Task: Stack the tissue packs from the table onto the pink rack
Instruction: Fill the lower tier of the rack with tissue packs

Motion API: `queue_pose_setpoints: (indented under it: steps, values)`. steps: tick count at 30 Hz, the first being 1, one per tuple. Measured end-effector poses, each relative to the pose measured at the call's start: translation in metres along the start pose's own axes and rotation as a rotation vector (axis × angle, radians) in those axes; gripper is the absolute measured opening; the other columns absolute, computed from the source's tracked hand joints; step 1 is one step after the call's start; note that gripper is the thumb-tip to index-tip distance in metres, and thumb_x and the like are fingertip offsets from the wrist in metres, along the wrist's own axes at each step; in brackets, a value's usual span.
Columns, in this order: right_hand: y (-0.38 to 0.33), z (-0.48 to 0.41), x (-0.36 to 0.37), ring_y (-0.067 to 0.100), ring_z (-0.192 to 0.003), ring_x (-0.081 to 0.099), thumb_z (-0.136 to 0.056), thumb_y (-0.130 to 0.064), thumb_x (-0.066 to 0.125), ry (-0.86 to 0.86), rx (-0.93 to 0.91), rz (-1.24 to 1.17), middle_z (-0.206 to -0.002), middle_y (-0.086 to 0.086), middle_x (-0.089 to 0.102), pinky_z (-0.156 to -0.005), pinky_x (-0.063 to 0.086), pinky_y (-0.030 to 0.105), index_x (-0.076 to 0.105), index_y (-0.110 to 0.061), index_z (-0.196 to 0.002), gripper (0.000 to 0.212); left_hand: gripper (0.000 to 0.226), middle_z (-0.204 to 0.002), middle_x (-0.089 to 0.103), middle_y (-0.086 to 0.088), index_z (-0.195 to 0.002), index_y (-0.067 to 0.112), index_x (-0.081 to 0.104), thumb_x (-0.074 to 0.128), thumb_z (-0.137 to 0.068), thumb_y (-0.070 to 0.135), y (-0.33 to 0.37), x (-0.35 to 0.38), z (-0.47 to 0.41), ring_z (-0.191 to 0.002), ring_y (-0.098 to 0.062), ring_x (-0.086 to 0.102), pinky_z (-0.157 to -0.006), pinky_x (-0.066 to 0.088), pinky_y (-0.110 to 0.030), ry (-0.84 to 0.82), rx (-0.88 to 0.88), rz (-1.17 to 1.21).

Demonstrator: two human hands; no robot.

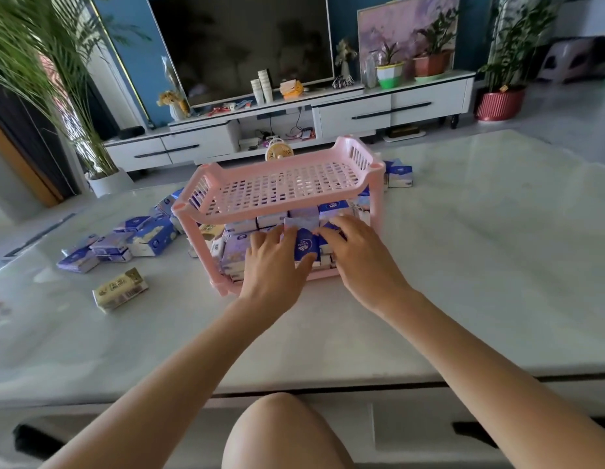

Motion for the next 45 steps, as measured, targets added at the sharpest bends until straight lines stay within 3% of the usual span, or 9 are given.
queue_pose_setpoints:
  steps: [5,12,14,21,26,31,36,40,45]
  values:
    - [0.000,0.004,-0.006,0.032,-0.101,0.063,-0.059,-0.007,0.085,0.051,-0.006,0.003,-0.102,0.020,0.065,-0.081,0.054,0.039,0.066,0.001,-0.101,0.048,0.068,-0.153,0.018,0.001,-0.145,0.018,0.021,0.050,-0.090,0.045,0.007,0.010,-0.002,-0.136,-0.022,0.014,-0.109,0.015,-0.036,-0.081,0.196,-0.253]
    - [-0.002,0.005,-0.017,0.035,-0.098,0.065,-0.072,-0.001,0.067,0.225,-0.025,0.081,-0.099,0.022,0.068,-0.092,0.048,0.041,0.066,0.006,-0.099,0.028,0.046,-0.119,0.063,-0.010,-0.121,0.006,0.058,0.072,-0.078,0.012,0.014,-0.001,-0.001,-0.112,-0.034,0.055,-0.091,0.042,-0.047,0.156,0.368,-0.222]
    - [-0.001,0.007,-0.020,0.035,-0.097,0.066,-0.079,-0.008,0.054,0.276,-0.008,0.100,-0.099,0.022,0.069,-0.093,0.047,0.040,0.067,0.006,-0.099,0.027,0.044,-0.113,0.066,-0.011,-0.117,0.005,0.061,0.074,-0.076,0.010,0.016,-0.006,-0.003,-0.107,-0.033,0.060,-0.089,0.045,-0.046,0.216,0.381,-0.202]
    - [0.001,0.016,-0.009,0.033,-0.099,0.065,-0.066,-0.010,0.080,0.273,0.055,0.129,-0.102,0.017,0.069,-0.089,0.050,0.042,0.068,0.000,-0.101,0.037,0.050,-0.100,0.069,-0.013,-0.105,0.004,0.064,0.082,-0.059,-0.002,0.025,0.003,-0.027,-0.098,-0.036,0.063,-0.088,0.047,-0.049,0.238,0.381,-0.258]
    - [-0.003,0.021,-0.015,0.027,-0.089,0.065,-0.081,-0.007,0.058,0.370,0.045,0.189,-0.094,0.010,0.069,-0.079,0.050,0.035,0.070,-0.006,-0.095,0.019,0.057,-0.112,0.063,-0.021,-0.117,-0.001,0.057,0.070,-0.064,-0.013,0.022,0.016,-0.051,-0.105,-0.042,0.058,-0.088,0.048,-0.051,0.197,0.286,-0.349]
    - [0.000,0.019,-0.013,0.028,-0.089,0.064,-0.071,-0.007,0.074,0.330,0.080,0.190,-0.096,0.012,0.069,-0.079,0.052,0.036,0.069,-0.004,-0.097,0.027,0.035,-0.124,0.056,-0.013,-0.126,0.010,0.049,0.049,-0.091,0.010,0.017,0.027,-0.075,-0.114,-0.032,0.051,-0.090,0.040,-0.037,0.082,0.216,-0.291]
    - [0.003,0.017,-0.007,0.030,-0.091,0.064,-0.069,-0.007,0.077,0.258,0.095,0.159,-0.097,0.014,0.068,-0.078,0.054,0.037,0.067,-0.002,-0.098,0.031,0.050,-0.146,0.037,-0.005,-0.139,0.018,0.034,0.038,-0.095,0.042,0.013,0.035,-0.074,-0.135,-0.028,0.030,-0.110,0.024,-0.044,0.044,0.346,-0.286]
    - [0.002,0.013,-0.007,0.031,-0.091,0.064,-0.080,-0.004,0.059,0.243,0.089,0.198,-0.097,0.015,0.068,-0.078,0.054,0.039,0.066,-0.001,-0.097,0.019,0.055,-0.153,0.021,0.000,-0.147,0.026,0.013,0.021,-0.097,0.046,-0.003,0.044,-0.066,-0.141,-0.023,0.016,-0.111,0.015,-0.055,-0.046,0.310,-0.313]
    - [0.002,0.006,0.008,0.037,-0.110,0.056,-0.087,-0.006,0.034,0.086,0.146,0.265,-0.114,0.020,0.062,-0.096,0.046,0.045,0.059,0.003,-0.115,0.039,0.055,-0.155,0.014,0.001,-0.148,0.026,0.009,0.018,-0.098,0.045,-0.008,0.043,-0.062,-0.142,-0.021,0.011,-0.112,0.011,-0.056,-0.106,0.239,-0.258]
Point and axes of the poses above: each hand's wrist, its own z-axis away from the middle knuckle, its own x-axis out of the palm, y = z × x, the point moved 8 cm from there along -z, towards the middle knuckle
